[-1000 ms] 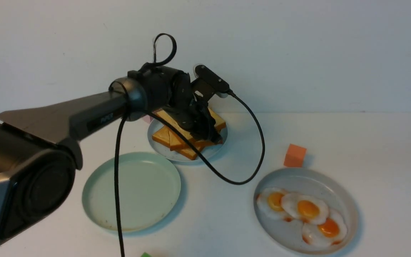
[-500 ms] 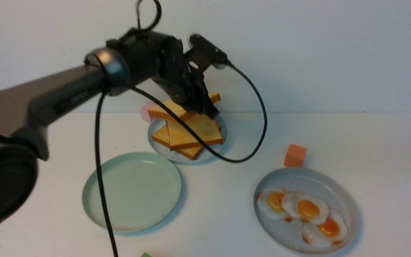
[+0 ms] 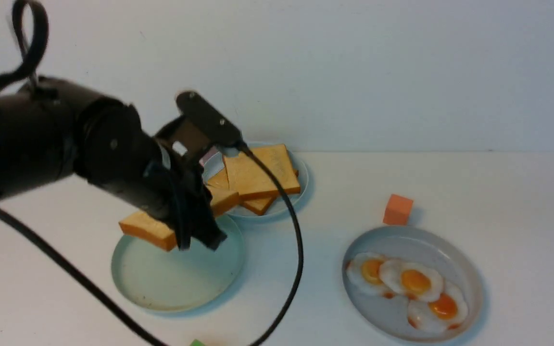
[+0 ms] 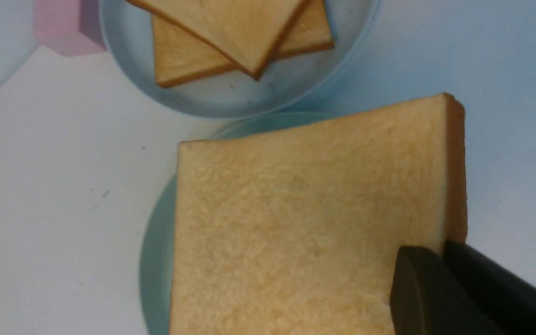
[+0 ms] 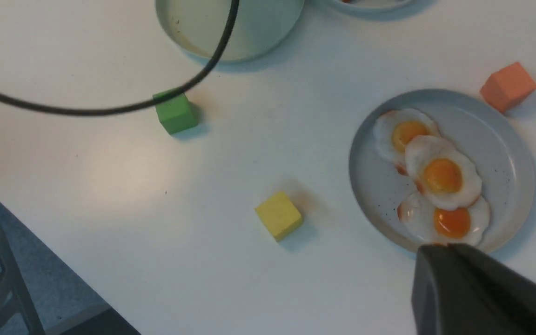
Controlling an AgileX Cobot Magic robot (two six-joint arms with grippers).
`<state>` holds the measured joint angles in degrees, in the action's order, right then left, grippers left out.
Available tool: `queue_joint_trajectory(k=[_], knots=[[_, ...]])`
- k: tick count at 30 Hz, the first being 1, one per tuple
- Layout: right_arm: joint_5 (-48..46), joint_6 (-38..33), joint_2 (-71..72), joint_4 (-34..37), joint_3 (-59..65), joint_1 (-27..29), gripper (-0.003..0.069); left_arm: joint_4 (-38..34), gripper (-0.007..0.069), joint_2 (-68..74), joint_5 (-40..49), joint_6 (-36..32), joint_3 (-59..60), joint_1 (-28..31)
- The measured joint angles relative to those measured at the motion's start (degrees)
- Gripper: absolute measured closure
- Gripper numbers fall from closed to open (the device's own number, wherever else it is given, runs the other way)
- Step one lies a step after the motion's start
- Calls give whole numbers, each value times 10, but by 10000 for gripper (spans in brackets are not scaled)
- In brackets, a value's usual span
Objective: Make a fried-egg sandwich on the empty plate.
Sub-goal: Use the left arm to put a slice of bread into the empty plate in the middle
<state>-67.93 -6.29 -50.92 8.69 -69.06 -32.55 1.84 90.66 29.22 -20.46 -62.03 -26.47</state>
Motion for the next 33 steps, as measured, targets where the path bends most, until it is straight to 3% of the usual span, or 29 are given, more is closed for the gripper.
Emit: queue_joint_trajectory(k=[5,18,22,23,29,33], knots=[[8,0,0,21,1,0,627,18,601,37,-56,-11,26,2],[9,0,0,41,32,0,624,71,582,97,-70,-10,27,2],[9,0,0,41,32,0,622,71,483,99,-71,-10,27,2],[9,0,0,41,32,0,620,71,407,99,-71,-10,27,2],[8,0,-9,39,32,0,599,66,184,63,-53,25,27,1],[12,0,-42,15,32,0,551,23,135,-23,-34,105,27,-1]])
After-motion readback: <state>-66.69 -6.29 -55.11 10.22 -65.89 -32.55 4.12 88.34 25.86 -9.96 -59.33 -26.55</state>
